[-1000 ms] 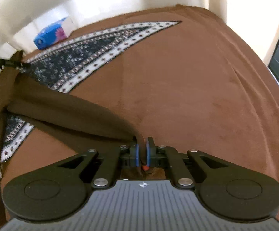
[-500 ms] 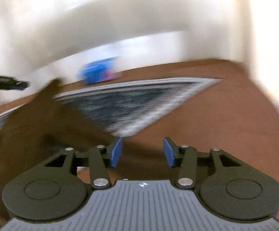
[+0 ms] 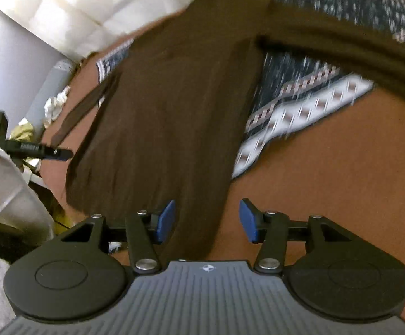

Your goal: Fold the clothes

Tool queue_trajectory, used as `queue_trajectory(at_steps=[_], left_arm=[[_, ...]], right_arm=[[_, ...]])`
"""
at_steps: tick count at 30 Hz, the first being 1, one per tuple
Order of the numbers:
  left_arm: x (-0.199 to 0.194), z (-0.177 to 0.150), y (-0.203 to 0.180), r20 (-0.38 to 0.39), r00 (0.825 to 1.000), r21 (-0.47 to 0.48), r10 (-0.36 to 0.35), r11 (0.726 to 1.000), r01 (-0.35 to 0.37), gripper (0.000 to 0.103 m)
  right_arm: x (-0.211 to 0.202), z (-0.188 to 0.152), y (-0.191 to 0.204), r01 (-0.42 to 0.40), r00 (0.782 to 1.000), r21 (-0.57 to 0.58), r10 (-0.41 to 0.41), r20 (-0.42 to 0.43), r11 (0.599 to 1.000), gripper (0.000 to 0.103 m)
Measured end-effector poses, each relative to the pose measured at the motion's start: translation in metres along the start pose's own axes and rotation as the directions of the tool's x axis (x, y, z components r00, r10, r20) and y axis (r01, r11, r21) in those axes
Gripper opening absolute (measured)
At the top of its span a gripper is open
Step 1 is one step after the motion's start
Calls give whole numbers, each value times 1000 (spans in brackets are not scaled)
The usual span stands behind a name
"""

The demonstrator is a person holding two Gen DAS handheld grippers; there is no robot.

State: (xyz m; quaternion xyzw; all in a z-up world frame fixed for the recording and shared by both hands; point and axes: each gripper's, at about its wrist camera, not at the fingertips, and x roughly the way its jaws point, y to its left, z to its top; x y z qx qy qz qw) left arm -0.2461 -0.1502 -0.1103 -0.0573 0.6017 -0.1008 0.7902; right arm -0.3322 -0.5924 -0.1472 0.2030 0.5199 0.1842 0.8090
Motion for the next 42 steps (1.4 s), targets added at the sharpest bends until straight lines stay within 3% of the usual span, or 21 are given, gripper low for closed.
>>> queue_trajectory(at_steps=[7, 11, 12, 13, 14, 15, 16, 27, 28, 31, 32, 34, 38, 42], left_arm=[[16, -33, 20, -26, 996, 28, -90, 995, 91, 77], [15, -47, 19, 8, 993, 59, -116, 992, 116, 73], [14, -48, 19, 19, 993, 66, -117, 991, 116, 68], [13, -48, 19, 26, 993, 77, -117, 990, 115, 28], [13, -48, 19, 24, 991, 85, -128, 988, 126, 3], [13, -47, 20, 19, 989, 89, -145, 986, 143, 2], [11, -48, 21, 22, 988, 98, -154, 984, 151, 0], [20, -57, 31, -22, 986, 147, -166, 975, 168, 0], [19, -54, 31, -26, 985, 147, -169, 974, 171, 24], [7, -45, 27, -3, 992, 183, -128, 975, 126, 55], [0, -42, 24, 16, 993, 198, -114, 974, 109, 58], [-13, -35, 19, 45, 992, 211, -115, 972, 103, 58], [-24, -8, -15, 126, 983, 254, -131, 962, 96, 58], [-23, 19, -69, 207, 962, 306, -179, 946, 110, 61]], right_arm=[[18, -28, 30, 65, 993, 21, -63, -102, 998, 58], [27, -38, 42, 96, 991, 39, -92, -99, 995, 60], [28, -39, 44, 104, 991, 46, -100, -87, 993, 60], [30, -39, 46, 112, 991, 54, -108, -77, 992, 60], [31, -39, 45, 117, 991, 62, -112, -74, 991, 47], [31, -38, 45, 121, 991, 70, -116, -72, 990, 13], [30, -37, 45, 117, 991, 80, -111, -72, 990, 5], [33, -45, 53, 150, 981, 53, -142, -134, 987, 5], [35, -44, 53, 157, 979, 48, -150, -135, 986, 6], [30, -41, 60, 187, 977, 21, -184, -109, 982, 35], [21, -39, 63, 198, 977, 9, -197, -77, 980, 52], [-2, -36, 61, 203, 979, 13, -203, 0, 979, 56], [-44, -20, 44, 285, 948, 39, -288, 138, 958, 57], [-77, -6, 2, 391, 886, 97, -402, 229, 915, 62]])
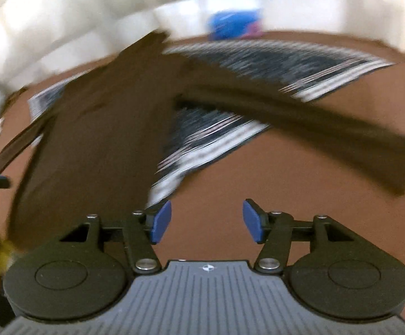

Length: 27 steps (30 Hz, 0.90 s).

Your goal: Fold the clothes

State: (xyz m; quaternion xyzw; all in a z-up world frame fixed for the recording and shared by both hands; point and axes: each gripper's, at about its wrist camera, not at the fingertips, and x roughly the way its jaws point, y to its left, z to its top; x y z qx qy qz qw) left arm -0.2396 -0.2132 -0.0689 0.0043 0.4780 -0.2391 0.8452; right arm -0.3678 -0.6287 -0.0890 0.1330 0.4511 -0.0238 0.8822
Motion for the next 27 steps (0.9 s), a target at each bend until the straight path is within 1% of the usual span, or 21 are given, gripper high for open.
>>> queue_trajectory(at_steps=[1, 3, 5, 8, 11, 14, 16, 19, 23, 25, 27], left_arm=[[8, 10, -14, 18, 1000, 7, -5, 1000, 4, 62], [30, 31, -47, 47, 999, 19, -17, 1000, 16, 63], [52, 48, -79, 64, 997, 45, -48, 998, 45, 64], [89, 73, -127, 85, 994, 96, -71, 993, 62, 66], [121, 90, -166, 83, 994, 117, -75, 991, 65, 66], [148, 103, -186, 73, 995, 111, -65, 992, 57, 66], [161, 110, -194, 62, 997, 110, -51, 993, 44, 66], [177, 120, -204, 51, 998, 124, -30, 992, 24, 66], [193, 130, -211, 31, 999, 115, -25, 993, 22, 66], [202, 133, -214, 15, 999, 112, -33, 993, 31, 66], [211, 135, -216, -7, 999, 109, -46, 993, 46, 66]], right_arm=[[-1, 6, -18, 28, 999, 16, -29, 22, 999, 63], [-1, 17, -60, 87, 995, 38, -89, 52, 995, 64], [-2, 24, -99, 154, 984, 77, -160, 73, 985, 65], [-4, 34, -156, 212, 971, 139, -225, 83, 967, 65], [-4, 39, -200, 231, 967, 178, -247, 69, 956, 66], [6, 41, -225, 206, 975, 184, -217, 45, 961, 66], [12, 41, -235, 194, 979, 180, -203, 33, 964, 66], [19, 36, -242, 151, 987, 188, -158, 26, 971, 66], [29, 33, -244, 109, 993, 203, -114, 15, 973, 64], [34, 32, -245, 89, 996, 212, -92, 6, 973, 56], [38, 32, -245, 72, 997, 221, -71, -14, 973, 37]])
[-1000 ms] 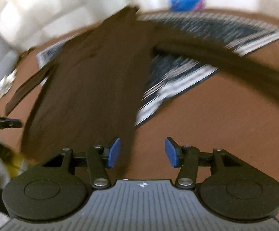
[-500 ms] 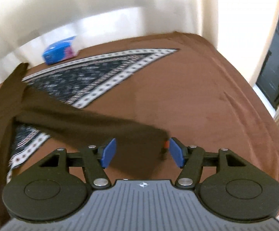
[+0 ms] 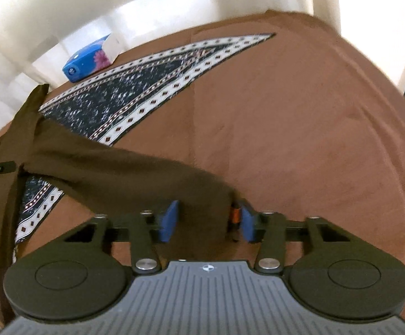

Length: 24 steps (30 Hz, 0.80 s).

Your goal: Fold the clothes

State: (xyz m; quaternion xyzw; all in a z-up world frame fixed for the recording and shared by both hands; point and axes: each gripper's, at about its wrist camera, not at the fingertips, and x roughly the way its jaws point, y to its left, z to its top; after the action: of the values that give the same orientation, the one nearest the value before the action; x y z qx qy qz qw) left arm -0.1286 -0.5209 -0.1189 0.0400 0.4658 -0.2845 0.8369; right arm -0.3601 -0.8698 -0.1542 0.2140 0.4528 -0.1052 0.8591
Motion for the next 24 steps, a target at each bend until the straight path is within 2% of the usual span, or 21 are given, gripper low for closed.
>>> queue_trajectory(at_steps=[3, 4, 5, 9, 12, 15, 19, 22, 24], left_arm=[[19, -2, -1, -57, 998, 3, -8, 1000, 8, 66], [23, -4, -2, -59, 998, 11, -7, 1000, 8, 67], [26, -7, -2, -44, 999, 24, -4, 1000, 6, 73], [24, -11, -5, -43, 999, 56, -14, 998, 16, 75], [17, -6, 7, -57, 996, -1, -67, 998, 67, 75], [-6, 2, 37, -10, 991, -94, -135, 987, 134, 75], [-40, 19, 89, 59, 993, -162, -105, 980, 113, 75], [-55, 34, 128, 49, 994, -201, -103, 973, 110, 75], [-56, 48, 142, 11, 989, -208, -149, 967, 148, 75]], right_arm=[[4, -2, 0, -9, 999, 9, 9, -40, 1000, 17], [3, -1, -1, -13, 999, 12, 13, -49, 1000, 15], [2, 0, 0, -23, 998, 19, 24, -57, 1000, 12], [-13, 5, 11, -53, 997, 21, 54, -54, 998, 11], [-39, 16, 31, -110, 994, 28, 110, -1, 994, 11], [-71, 36, 68, -196, 978, -22, 197, 65, 980, 11], [-102, 62, 136, -313, 939, -145, 329, 99, 939, 11], [-112, 72, 192, -367, 915, -240, 395, 79, 899, 11], [-115, 72, 227, -382, 908, -293, 415, 60, 877, 11]])
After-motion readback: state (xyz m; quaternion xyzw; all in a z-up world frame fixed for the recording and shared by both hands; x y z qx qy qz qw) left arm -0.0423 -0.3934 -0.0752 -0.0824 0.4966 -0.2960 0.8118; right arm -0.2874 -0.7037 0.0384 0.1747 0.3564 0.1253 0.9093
